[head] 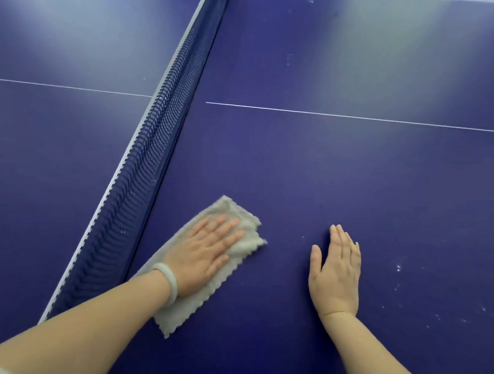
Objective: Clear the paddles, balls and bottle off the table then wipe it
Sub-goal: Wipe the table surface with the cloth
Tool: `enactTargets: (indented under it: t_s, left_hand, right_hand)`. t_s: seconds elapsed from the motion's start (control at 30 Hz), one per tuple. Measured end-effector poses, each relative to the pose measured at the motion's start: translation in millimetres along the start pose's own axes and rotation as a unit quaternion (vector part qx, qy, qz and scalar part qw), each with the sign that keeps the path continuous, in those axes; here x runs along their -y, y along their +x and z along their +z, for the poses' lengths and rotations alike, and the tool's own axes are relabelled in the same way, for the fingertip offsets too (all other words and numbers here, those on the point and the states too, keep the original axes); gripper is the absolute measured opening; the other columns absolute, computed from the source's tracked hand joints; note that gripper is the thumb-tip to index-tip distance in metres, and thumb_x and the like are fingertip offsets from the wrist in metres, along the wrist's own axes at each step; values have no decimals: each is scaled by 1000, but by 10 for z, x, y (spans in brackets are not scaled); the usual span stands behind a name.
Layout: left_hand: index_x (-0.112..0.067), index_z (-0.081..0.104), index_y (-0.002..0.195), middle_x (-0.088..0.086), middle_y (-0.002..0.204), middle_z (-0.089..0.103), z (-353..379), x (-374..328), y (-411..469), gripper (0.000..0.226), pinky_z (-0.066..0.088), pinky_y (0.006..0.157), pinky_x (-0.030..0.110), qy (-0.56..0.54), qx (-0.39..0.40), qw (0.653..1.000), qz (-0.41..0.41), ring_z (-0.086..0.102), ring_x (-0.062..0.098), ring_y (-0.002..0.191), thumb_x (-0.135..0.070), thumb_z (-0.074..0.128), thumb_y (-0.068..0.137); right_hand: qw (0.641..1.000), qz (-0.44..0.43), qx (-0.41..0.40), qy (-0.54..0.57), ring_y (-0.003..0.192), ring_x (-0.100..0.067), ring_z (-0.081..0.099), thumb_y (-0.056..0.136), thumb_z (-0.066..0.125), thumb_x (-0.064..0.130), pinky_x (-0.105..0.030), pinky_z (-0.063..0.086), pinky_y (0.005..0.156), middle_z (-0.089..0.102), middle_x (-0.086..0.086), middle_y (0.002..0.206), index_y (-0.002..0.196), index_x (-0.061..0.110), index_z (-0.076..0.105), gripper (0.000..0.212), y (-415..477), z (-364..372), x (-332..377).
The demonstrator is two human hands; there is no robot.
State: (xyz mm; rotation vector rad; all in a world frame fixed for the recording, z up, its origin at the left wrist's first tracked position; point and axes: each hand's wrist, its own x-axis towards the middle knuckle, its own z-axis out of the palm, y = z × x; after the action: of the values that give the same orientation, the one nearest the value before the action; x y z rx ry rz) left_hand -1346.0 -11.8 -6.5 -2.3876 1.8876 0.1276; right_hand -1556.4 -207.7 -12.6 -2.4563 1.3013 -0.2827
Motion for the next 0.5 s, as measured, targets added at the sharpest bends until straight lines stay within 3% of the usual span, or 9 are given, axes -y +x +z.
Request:
enactTargets:
  t_s: [0.1,0.2,0.37,0.5]
  left_hand:
    - [-29,-19,152,-6,163,-16,-27,80,175,57,-5,122,40,-15,-5,982,-187,-22,14,148,-45,-8,98]
    - [-32,-19,151,-9,162,-17,-95,-57,697,57,-7,122,38,-57,-17,971,-230,-18,14,149,-46,-5,98]
    - [-33,-6,155,-8,164,-10,-175,-434,1504,57,-8,122,40,-35,15,998,-55,-14,15,150,-46,3,100]
    - [-34,-2,156,-7,164,-9,-191,-570,1405,57,-7,122,42,12,29,992,124,-14,18,150,-46,3,101]
  right_hand:
    - [1000,4,-7,-8,148,-20,18,97,15,52,-40,12,124,28,-4,159,153,10,27,72,13,18,11]
    - [1000,4,-12,-5,148,-20,19,98,15,51,-40,12,124,29,-4,159,153,10,27,70,10,26,-11]
    - [1000,10,-20,-4,148,-18,17,98,14,53,-34,7,123,28,0,159,154,13,27,70,31,47,-18]
    - [1000,12,-18,19,147,-14,12,99,18,53,-31,5,123,27,2,160,154,15,26,68,18,38,-35]
